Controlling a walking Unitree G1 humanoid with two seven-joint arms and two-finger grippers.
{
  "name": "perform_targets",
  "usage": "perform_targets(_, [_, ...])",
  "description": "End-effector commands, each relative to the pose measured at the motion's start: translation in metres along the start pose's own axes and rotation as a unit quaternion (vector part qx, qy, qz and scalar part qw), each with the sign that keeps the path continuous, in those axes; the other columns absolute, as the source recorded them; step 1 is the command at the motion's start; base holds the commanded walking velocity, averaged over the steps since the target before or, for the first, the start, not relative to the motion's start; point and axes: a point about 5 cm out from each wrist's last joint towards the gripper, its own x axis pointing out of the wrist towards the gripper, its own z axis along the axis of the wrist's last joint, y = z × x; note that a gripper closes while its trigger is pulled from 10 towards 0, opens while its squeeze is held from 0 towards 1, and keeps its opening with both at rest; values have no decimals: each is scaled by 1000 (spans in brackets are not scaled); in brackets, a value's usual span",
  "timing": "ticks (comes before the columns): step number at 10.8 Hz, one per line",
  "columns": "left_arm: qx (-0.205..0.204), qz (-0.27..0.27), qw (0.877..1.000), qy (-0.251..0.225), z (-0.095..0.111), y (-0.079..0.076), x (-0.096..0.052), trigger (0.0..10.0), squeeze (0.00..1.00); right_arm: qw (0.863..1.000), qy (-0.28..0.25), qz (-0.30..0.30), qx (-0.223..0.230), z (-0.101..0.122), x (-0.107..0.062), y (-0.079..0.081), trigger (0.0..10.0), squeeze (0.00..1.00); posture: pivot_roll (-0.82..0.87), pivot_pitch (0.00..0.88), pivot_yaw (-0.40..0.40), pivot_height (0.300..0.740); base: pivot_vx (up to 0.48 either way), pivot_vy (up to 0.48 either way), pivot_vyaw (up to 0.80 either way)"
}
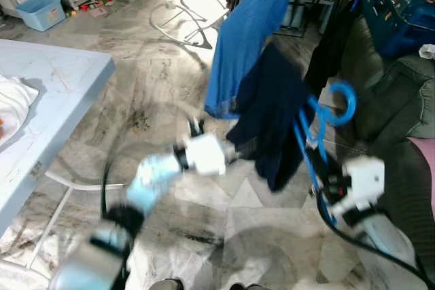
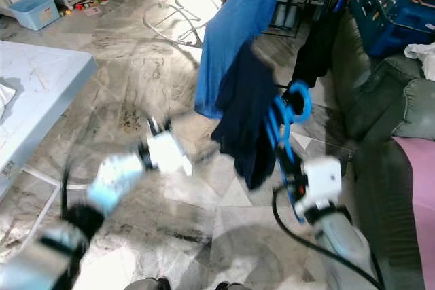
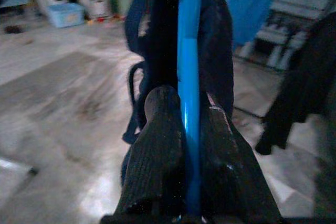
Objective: Hang hanger
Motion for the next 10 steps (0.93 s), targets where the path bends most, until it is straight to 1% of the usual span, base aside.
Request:
perform_targets(1, [12, -7, 1000, 4, -1, 1, -1, 10000, 1000, 999, -37, 16, -7, 15, -1, 1, 10000, 0, 112, 110, -79, 740, 0, 0, 0])
perform_targets(2, [27, -15, 999, 8, -2, 5, -1, 10000, 1000, 999, -29, 26, -1, 13, -7, 2, 10000, 0, 110, 108, -77, 740, 0, 0, 0])
perform_targets(3, [56, -38, 998, 16, -4, 8, -3, 10000, 1000, 998, -15, 56, 3, 10, -19, 5, 10000, 0, 108, 111, -74, 740, 0, 0, 0])
perform_targets(4, [71, -54, 996, 19, -5, 7, -4, 10000, 1000, 996, -9, 87, 8, 11, -28, 7, 10000, 0, 104, 113, -70, 740, 0, 0, 0])
perform_targets(5, [88, -73, 993, 29, -8, 7, -5, 10000, 1000, 990, 14, 139, 24, 12, -41, 7, 10000, 0, 99, 114, -64, 740, 0, 0, 0])
perform_targets(7, [97, -79, 992, 31, -8, 6, -4, 10000, 1000, 985, 40, 166, 25, 12, -51, -1, 10000, 0, 97, 111, -63, 740, 0, 0, 0])
perform_targets(8, [110, -93, 989, 29, -8, 4, -4, 10000, 1000, 979, 64, 194, 23, 11, -59, -4, 10000, 0, 97, 112, -65, 740, 0, 0, 0])
perform_targets(10, [133, -118, 983, 38, -11, 1, -6, 10000, 1000, 971, 80, 224, 25, 14, -62, -8, 10000, 0, 97, 114, -63, 740, 0, 0, 0])
